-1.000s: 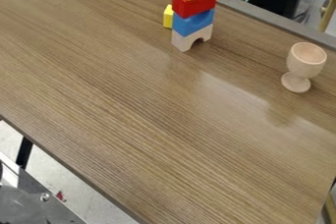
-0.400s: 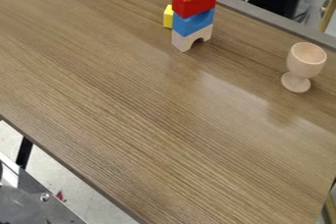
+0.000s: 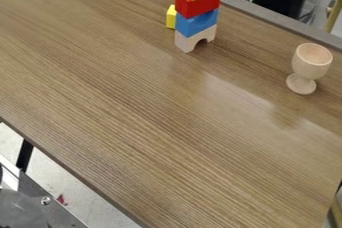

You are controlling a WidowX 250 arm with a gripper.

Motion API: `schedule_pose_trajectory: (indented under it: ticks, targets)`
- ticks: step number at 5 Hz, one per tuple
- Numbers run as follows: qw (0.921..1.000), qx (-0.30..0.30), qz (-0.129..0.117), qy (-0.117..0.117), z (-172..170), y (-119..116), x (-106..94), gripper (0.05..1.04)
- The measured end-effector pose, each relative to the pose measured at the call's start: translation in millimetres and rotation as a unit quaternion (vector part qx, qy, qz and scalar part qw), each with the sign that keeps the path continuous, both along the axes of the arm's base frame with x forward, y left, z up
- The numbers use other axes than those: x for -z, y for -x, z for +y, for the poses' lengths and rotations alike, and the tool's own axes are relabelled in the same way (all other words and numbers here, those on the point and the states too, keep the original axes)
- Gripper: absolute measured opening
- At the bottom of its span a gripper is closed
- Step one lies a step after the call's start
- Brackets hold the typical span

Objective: Put cylinder from the table on top of yellow block

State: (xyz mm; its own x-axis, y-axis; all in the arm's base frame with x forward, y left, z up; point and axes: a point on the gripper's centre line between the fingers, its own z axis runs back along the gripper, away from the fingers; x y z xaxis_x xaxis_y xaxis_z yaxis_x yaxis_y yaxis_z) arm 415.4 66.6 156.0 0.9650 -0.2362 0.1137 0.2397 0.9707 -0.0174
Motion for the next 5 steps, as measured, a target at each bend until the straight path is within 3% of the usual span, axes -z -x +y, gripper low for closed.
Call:
schedule_pose_trajectory:
  ticks: [1,2,3,5]
  targets:
    - [1.0,0.005,0.004,-0.001,-0.1,1.8,1.6,0.6]
    - [0.9999,0.006,0.011,-0.002,-0.4,3.8,6.2,0.896]
    - [0.9999,0.006,0.012,-0.001,-0.4,4.3,7.1,1.003]
    - [0.9999,0.008,0.009,0.005,-1.6,5.8,3.1,0.999]
